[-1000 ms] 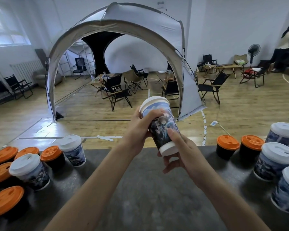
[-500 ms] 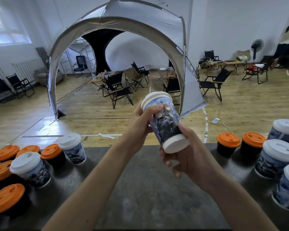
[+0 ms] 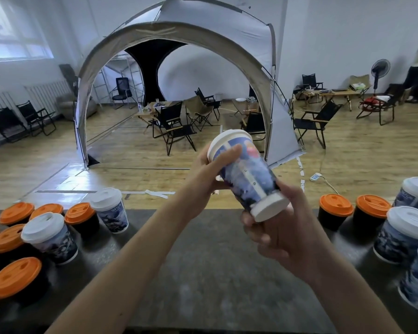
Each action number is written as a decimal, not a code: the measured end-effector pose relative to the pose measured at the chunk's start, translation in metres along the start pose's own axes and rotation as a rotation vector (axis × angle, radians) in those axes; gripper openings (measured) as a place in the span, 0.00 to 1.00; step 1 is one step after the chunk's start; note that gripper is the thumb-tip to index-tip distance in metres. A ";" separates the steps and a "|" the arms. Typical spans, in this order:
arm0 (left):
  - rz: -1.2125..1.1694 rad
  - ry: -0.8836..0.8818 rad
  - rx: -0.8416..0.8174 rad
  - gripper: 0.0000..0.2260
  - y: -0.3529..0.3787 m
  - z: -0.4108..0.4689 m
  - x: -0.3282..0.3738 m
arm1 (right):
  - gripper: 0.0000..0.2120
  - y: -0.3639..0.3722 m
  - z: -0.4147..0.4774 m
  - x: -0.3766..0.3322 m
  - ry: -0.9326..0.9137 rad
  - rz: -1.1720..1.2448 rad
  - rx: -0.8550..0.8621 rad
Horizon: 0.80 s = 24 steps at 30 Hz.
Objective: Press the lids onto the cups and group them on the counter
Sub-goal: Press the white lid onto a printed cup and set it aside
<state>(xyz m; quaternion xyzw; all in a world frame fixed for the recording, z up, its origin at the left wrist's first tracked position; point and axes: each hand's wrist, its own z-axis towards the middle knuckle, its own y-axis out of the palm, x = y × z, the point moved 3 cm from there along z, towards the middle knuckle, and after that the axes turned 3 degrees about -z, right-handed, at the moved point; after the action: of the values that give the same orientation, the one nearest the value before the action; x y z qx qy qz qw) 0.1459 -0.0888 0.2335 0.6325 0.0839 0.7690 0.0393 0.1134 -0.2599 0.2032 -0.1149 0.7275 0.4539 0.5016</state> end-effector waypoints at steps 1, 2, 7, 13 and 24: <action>-0.038 -0.014 -0.011 0.33 0.001 0.000 -0.001 | 0.29 0.004 0.001 0.003 0.021 0.155 -0.116; -0.077 -0.026 -0.024 0.33 0.003 0.001 -0.001 | 0.29 0.006 0.002 0.006 0.033 0.274 -0.221; -0.119 -0.051 -0.045 0.34 0.002 0.003 0.000 | 0.30 0.007 0.001 0.008 0.025 0.144 -0.177; -0.120 -0.124 -0.074 0.31 0.008 0.005 -0.001 | 0.28 0.009 0.007 0.005 -0.047 0.146 -0.132; 0.021 -0.126 0.299 0.30 0.005 0.011 -0.009 | 0.29 -0.001 0.019 0.014 -0.152 -0.214 0.299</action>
<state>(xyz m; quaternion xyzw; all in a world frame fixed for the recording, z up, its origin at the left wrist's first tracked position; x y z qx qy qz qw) 0.1588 -0.0944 0.2278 0.6792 0.1883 0.7070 -0.0580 0.1192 -0.2414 0.1889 -0.0814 0.7303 0.2923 0.6121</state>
